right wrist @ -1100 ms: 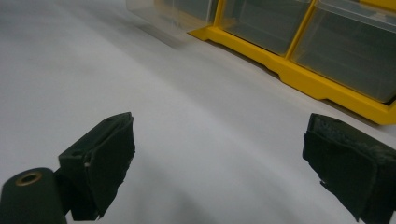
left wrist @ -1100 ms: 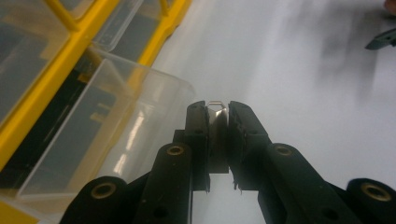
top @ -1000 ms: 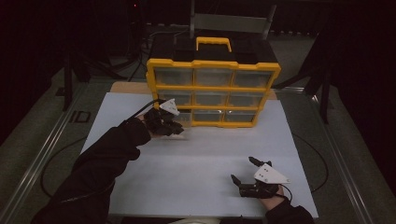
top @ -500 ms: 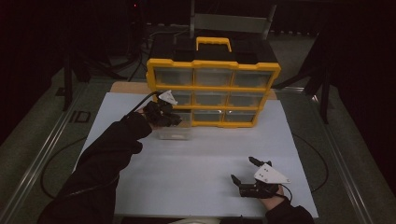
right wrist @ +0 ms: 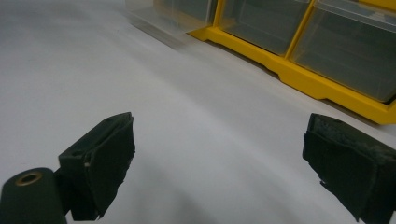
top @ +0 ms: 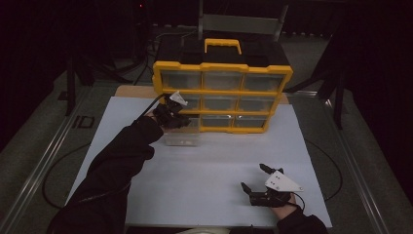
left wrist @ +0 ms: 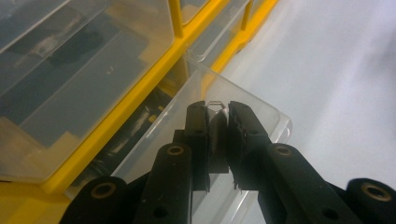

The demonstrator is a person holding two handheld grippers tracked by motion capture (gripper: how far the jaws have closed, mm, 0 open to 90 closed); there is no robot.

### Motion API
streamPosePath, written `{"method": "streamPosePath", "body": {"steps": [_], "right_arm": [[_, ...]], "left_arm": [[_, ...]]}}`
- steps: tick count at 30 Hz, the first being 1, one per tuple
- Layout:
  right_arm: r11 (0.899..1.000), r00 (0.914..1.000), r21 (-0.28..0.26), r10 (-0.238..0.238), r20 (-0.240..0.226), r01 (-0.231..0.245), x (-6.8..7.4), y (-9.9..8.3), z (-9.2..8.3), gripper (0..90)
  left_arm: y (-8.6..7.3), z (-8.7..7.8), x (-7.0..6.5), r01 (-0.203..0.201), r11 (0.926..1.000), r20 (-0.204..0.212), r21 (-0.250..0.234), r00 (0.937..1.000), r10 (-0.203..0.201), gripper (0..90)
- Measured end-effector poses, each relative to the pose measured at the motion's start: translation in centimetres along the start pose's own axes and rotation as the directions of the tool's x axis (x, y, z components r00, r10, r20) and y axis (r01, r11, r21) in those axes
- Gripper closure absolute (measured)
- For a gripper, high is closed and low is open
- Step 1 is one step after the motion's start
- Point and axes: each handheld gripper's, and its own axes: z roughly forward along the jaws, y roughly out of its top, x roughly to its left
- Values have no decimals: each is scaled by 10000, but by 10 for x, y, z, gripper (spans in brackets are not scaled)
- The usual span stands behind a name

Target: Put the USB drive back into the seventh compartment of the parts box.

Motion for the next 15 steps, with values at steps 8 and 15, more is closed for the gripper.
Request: {"method": "streamPosePath", "body": {"steps": [8, 15], "right_arm": [[10000, 10000, 0, -25, -20, 25, 0, 0, 0, 90], [10000, 10000, 14, -6, -19, 6, 0, 0, 0, 90]], "left_arm": [[2, 8, 0, 140, 9999, -108, 12, 9998, -140, 799], [0, 15, 2, 270, 9993, -144, 267, 9995, -266, 798]]}}
